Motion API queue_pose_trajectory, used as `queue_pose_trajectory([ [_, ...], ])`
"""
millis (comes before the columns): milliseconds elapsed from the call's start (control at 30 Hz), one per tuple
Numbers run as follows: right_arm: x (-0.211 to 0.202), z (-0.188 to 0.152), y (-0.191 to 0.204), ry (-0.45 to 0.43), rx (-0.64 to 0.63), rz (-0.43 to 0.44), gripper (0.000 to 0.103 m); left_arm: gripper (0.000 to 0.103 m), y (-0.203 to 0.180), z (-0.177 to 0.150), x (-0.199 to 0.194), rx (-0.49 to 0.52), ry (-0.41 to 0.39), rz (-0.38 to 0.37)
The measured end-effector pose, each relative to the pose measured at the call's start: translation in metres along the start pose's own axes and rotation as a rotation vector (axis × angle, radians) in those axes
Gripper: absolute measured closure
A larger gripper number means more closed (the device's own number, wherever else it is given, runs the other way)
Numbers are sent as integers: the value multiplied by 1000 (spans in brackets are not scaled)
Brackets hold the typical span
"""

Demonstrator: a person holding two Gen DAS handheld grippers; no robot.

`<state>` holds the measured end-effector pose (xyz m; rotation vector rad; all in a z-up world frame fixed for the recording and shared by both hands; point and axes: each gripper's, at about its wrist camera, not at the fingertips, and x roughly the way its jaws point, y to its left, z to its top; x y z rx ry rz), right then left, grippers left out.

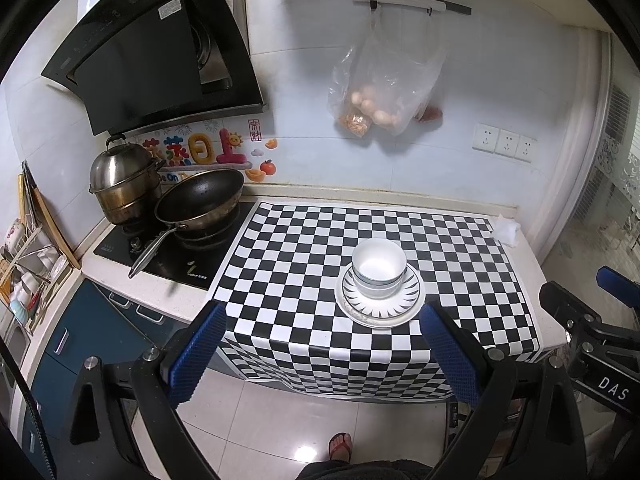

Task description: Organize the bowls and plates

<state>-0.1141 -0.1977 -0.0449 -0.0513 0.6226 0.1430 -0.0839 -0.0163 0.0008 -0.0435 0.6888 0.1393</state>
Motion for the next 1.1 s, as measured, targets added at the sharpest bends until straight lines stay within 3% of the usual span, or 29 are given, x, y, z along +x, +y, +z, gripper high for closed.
queue_pose_trajectory([
  [1100, 4, 0, -4, 12, -10, 7, 5, 4, -2, -4, 5, 12, -1, 2],
])
